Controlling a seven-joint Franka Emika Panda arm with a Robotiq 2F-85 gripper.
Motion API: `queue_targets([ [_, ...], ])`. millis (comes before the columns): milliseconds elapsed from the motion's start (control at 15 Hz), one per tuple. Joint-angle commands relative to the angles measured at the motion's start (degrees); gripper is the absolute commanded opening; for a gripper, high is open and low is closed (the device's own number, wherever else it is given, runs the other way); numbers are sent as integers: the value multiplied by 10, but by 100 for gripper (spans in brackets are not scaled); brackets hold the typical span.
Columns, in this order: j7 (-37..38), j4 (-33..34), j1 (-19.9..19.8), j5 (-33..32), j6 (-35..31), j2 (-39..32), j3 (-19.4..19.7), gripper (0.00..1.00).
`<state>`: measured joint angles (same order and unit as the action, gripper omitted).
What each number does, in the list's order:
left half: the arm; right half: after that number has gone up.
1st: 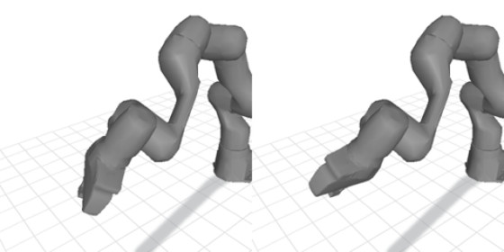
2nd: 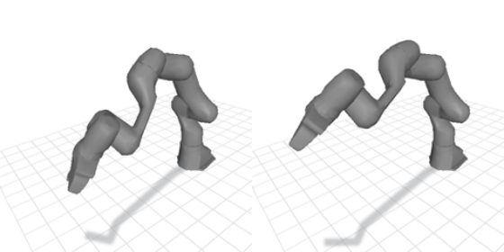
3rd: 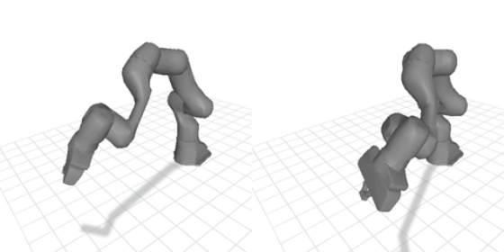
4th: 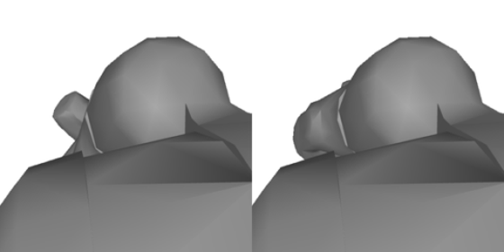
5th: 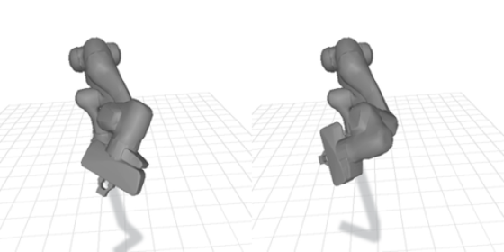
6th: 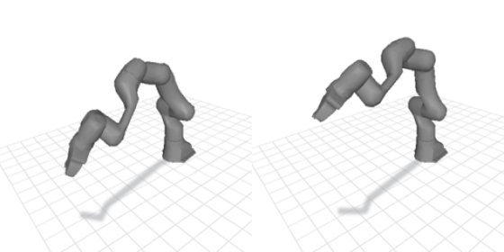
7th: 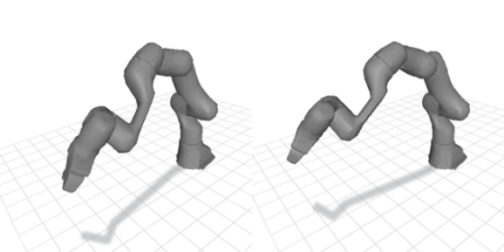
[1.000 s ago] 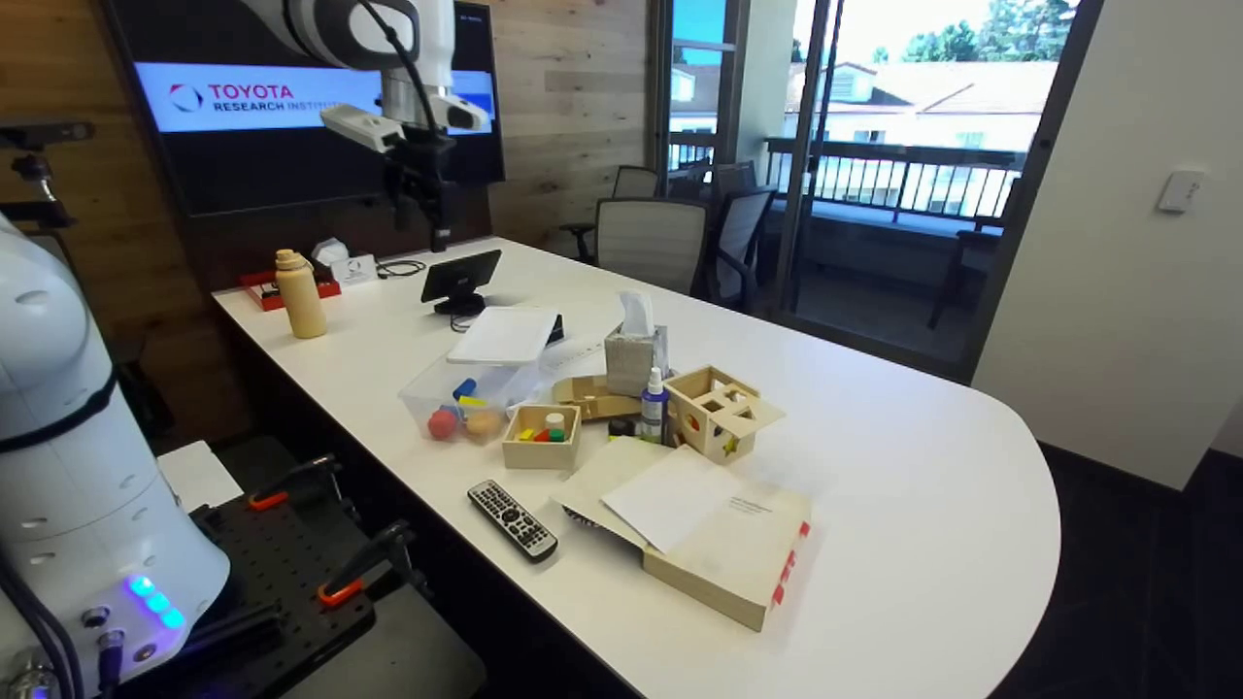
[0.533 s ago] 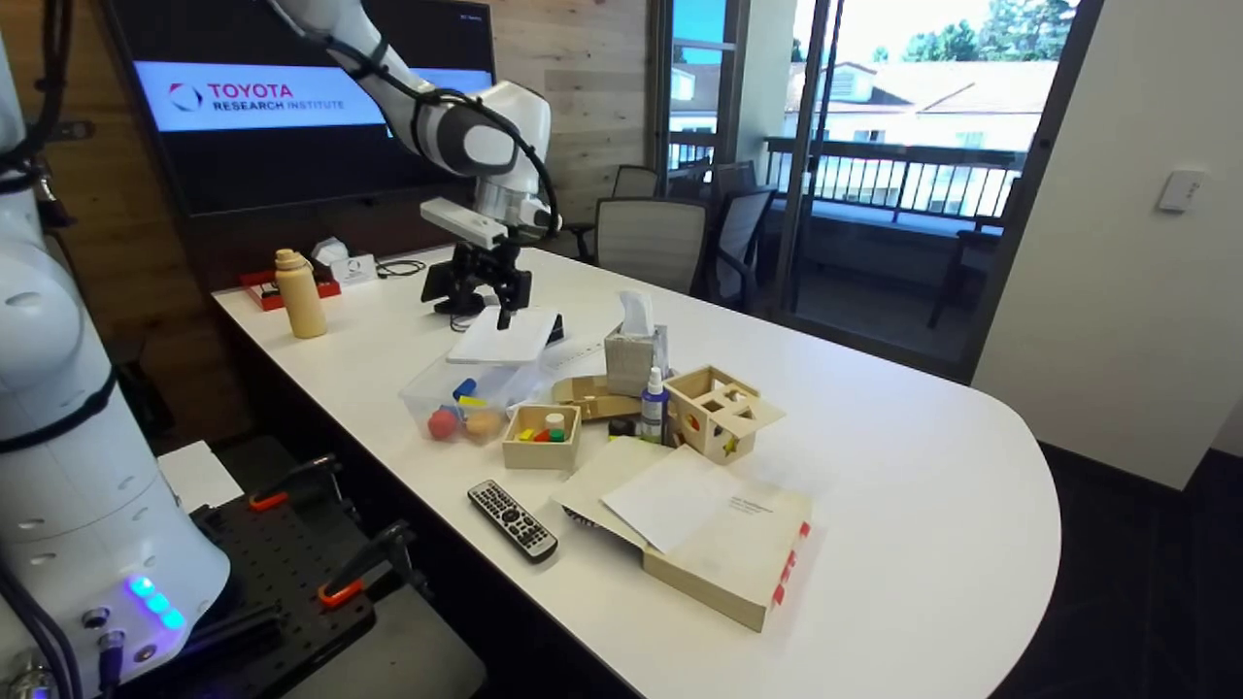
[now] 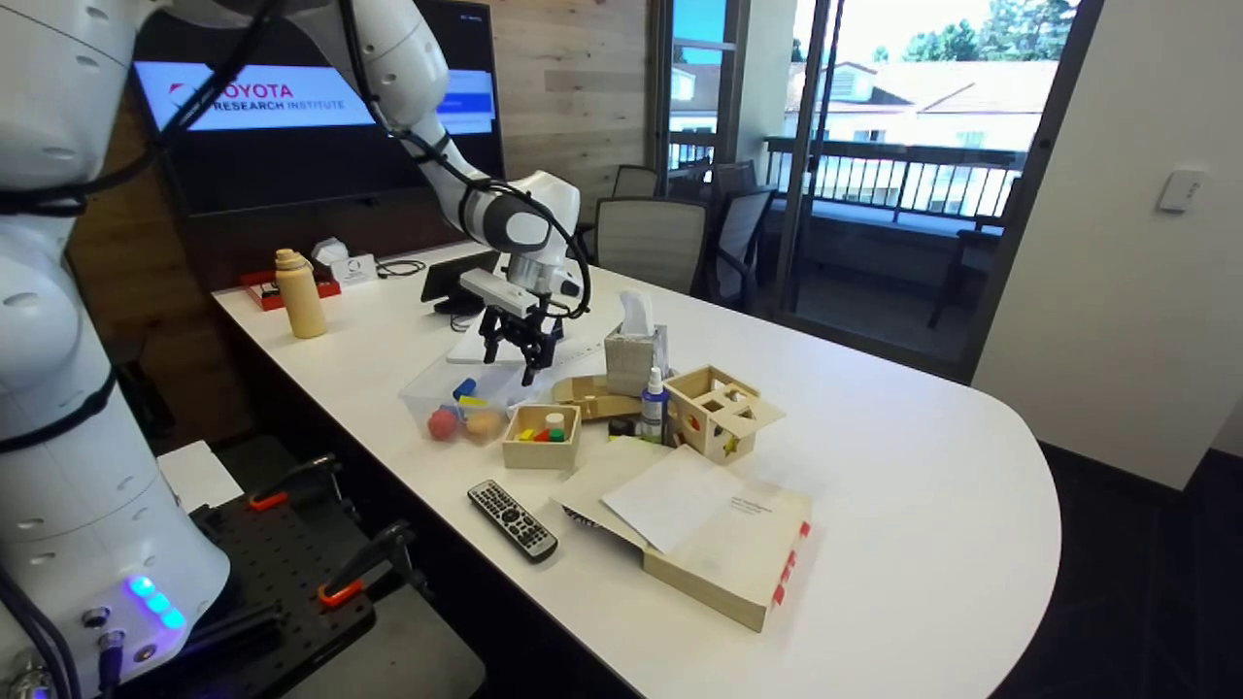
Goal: Take three blocks out of the wooden box and put them in the clear box on the left.
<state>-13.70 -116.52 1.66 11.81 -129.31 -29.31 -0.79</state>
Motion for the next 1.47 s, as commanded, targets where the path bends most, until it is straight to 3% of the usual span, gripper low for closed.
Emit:
queue_targets([
  [0,18,51,-15,-16,-15,-61,-11,100],
  [733,57,156,-15,-22,-63,-209,-14,100],
  [1400,63,201,-22,-22,-25,-245,-22,100],
])
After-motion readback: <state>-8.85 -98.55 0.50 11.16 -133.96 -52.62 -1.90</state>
